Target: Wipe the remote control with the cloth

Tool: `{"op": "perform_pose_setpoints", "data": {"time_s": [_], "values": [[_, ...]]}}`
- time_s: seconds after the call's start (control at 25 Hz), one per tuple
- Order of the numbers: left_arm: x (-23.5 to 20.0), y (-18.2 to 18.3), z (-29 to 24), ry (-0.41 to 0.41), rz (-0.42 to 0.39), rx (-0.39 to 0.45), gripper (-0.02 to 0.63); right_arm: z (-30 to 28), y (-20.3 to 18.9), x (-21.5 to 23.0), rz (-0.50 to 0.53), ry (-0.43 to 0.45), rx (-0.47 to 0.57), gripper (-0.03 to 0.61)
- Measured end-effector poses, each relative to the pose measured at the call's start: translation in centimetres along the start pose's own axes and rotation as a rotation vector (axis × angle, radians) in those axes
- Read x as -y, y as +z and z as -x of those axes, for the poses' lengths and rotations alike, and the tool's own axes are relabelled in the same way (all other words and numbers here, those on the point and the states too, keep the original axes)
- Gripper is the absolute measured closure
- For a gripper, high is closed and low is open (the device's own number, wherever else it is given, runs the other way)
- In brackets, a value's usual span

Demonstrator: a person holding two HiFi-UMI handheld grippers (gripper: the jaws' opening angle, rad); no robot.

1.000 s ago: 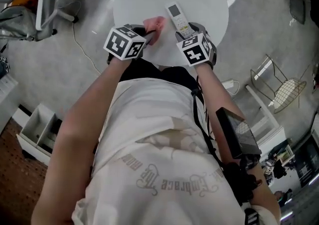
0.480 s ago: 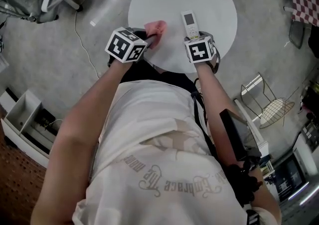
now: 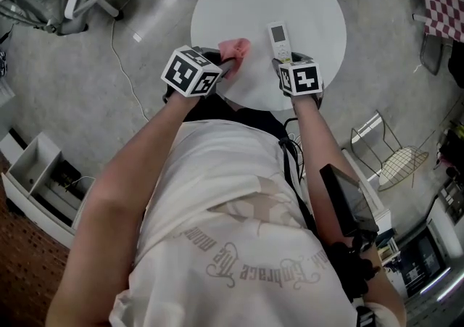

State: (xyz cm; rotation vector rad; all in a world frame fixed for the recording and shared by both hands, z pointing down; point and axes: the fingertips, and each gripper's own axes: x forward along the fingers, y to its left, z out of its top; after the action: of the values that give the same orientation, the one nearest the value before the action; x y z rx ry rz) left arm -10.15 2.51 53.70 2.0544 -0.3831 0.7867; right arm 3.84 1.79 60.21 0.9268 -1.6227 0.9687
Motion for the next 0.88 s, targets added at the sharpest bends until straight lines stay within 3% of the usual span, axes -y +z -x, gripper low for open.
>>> {"op": "perform_pose_setpoints", "data": {"time_s": [0.24, 0.44, 0.68, 0.88], "values": [[0.3, 0.1, -0.1, -0.030, 0.045, 0.022, 0.595, 1.8, 0.0, -1.0, -0.076, 0.138, 0.166, 0.345], [1.4, 0.9, -0.4, -0.105, 0.127, 0.076, 0.595, 4.5, 1.2, -2.2, -0.207, 0.373, 0.367, 0.345], [5.4, 4.2, -0.5, -0.361, 0.283, 0.212, 0.595, 10.2, 3.1, -3.7, -0.318, 0.691, 0.606, 0.345], [9.2, 5.9, 0.2, -0.582, 0.321, 0.255, 0.595, 15.4, 4.3, -4.4, -0.361, 0.913, 0.765, 0.345]]}}
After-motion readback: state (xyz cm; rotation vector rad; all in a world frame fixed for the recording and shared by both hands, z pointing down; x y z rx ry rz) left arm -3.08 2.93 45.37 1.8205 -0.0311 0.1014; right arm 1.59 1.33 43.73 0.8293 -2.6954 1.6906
